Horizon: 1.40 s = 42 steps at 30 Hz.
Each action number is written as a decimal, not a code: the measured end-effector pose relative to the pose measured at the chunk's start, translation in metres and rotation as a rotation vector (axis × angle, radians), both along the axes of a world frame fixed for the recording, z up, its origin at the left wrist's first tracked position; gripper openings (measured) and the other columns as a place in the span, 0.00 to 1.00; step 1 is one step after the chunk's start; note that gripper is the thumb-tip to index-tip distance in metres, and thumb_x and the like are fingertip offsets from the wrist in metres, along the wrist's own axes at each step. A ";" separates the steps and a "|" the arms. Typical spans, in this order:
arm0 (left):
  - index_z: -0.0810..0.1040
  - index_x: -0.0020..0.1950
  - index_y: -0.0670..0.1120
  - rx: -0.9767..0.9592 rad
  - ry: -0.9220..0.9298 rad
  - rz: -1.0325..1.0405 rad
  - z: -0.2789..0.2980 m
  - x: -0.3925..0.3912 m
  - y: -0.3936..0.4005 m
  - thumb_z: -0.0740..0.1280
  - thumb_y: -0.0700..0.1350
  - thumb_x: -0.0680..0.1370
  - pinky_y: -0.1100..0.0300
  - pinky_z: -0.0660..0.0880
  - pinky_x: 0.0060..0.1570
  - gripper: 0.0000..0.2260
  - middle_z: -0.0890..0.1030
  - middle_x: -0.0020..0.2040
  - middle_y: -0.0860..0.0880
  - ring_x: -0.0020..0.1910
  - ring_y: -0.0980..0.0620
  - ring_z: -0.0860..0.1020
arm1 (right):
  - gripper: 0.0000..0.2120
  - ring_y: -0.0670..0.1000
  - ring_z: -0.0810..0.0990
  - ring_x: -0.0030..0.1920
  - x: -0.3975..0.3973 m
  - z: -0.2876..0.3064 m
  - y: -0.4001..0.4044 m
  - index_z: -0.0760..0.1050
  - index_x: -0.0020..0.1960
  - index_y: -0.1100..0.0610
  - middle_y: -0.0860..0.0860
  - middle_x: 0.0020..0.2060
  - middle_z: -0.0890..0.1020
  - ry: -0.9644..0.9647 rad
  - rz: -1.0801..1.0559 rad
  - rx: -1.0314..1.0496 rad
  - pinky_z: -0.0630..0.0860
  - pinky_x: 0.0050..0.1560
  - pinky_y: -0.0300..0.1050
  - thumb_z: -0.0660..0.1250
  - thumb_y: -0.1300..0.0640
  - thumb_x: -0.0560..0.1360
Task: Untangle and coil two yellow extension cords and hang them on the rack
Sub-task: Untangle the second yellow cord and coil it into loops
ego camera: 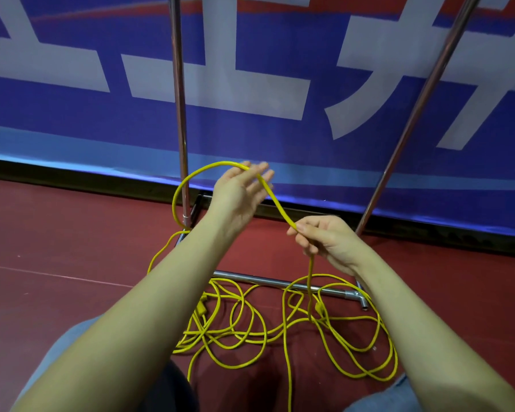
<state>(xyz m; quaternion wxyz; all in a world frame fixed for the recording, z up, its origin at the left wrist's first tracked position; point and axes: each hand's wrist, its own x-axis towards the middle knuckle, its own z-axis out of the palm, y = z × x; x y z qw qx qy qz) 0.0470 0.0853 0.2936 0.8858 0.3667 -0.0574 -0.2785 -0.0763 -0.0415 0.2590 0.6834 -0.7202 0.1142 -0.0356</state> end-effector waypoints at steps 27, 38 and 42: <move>0.68 0.54 0.41 0.069 -0.092 0.201 0.012 -0.008 -0.001 0.60 0.29 0.78 0.57 0.81 0.41 0.09 0.80 0.47 0.40 0.41 0.45 0.83 | 0.07 0.47 0.81 0.27 0.008 0.011 0.005 0.77 0.46 0.60 0.52 0.31 0.82 -0.153 -0.236 0.075 0.72 0.25 0.34 0.60 0.65 0.78; 0.68 0.55 0.38 0.145 -0.076 0.121 0.006 -0.005 0.001 0.62 0.29 0.77 0.59 0.81 0.40 0.10 0.80 0.44 0.40 0.34 0.48 0.83 | 0.09 0.43 0.67 0.22 0.008 0.016 0.011 0.78 0.47 0.64 0.51 0.28 0.78 -0.135 -0.027 0.125 0.62 0.25 0.32 0.61 0.61 0.75; 0.67 0.56 0.37 0.152 -0.020 0.102 0.002 -0.002 0.001 0.61 0.28 0.77 0.59 0.81 0.40 0.10 0.79 0.44 0.40 0.34 0.49 0.83 | 0.08 0.42 0.68 0.23 0.014 0.018 0.013 0.78 0.45 0.63 0.49 0.27 0.78 -0.224 -0.177 0.152 0.59 0.23 0.31 0.60 0.65 0.77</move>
